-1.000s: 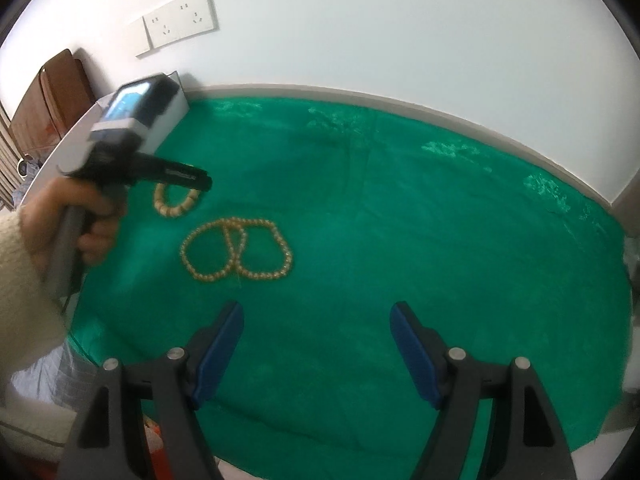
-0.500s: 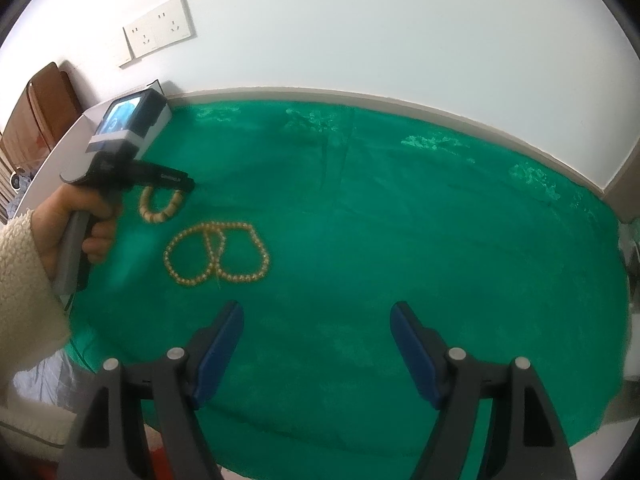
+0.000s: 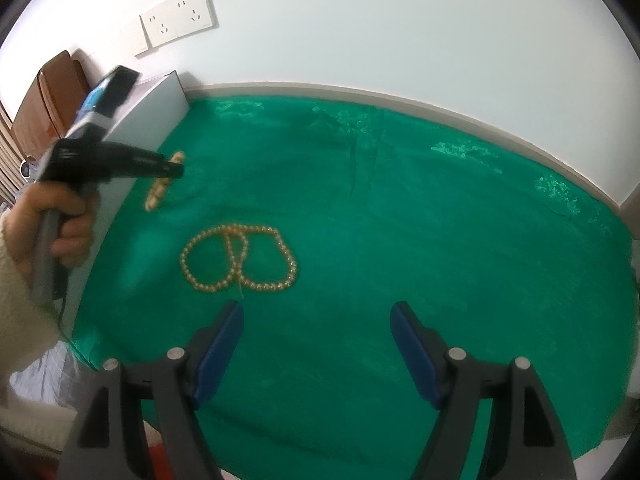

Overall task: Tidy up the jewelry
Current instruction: 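Lift wooden bracelet with left tool while right tool grasps gold chain necklace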

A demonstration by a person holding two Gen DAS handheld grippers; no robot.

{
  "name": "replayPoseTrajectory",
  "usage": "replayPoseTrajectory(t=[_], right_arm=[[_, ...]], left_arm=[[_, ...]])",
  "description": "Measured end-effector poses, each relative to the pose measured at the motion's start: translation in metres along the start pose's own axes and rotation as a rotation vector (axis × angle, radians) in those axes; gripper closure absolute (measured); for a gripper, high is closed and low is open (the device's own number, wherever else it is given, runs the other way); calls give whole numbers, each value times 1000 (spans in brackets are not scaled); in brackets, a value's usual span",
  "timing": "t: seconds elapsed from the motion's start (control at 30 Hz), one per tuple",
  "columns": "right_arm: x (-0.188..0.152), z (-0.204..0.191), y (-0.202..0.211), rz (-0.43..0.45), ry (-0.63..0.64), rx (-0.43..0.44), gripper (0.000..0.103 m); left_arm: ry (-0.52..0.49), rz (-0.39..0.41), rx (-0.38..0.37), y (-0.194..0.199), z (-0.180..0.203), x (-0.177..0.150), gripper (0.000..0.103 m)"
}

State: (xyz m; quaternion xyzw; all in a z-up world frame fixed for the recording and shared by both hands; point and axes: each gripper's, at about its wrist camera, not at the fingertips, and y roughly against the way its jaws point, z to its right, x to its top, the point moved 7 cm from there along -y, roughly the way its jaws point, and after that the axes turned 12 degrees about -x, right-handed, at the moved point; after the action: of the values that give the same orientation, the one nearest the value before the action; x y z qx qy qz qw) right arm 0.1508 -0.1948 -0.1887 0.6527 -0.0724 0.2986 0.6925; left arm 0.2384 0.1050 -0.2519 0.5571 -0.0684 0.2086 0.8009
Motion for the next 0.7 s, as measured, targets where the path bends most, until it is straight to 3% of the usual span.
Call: replayPoseTrajectory(t=[0.23, 0.4, 0.7], right_arm=[[3, -5, -7, -13, 2, 18, 26], [7, -5, -15, -31, -1, 54, 26], [23, 16, -32, -47, 27, 12, 26]], left_arm=[[27, 16, -47, 22, 20, -9, 91], [59, 18, -63, 24, 13, -16, 91], [93, 25, -54, 35, -7, -29, 91]])
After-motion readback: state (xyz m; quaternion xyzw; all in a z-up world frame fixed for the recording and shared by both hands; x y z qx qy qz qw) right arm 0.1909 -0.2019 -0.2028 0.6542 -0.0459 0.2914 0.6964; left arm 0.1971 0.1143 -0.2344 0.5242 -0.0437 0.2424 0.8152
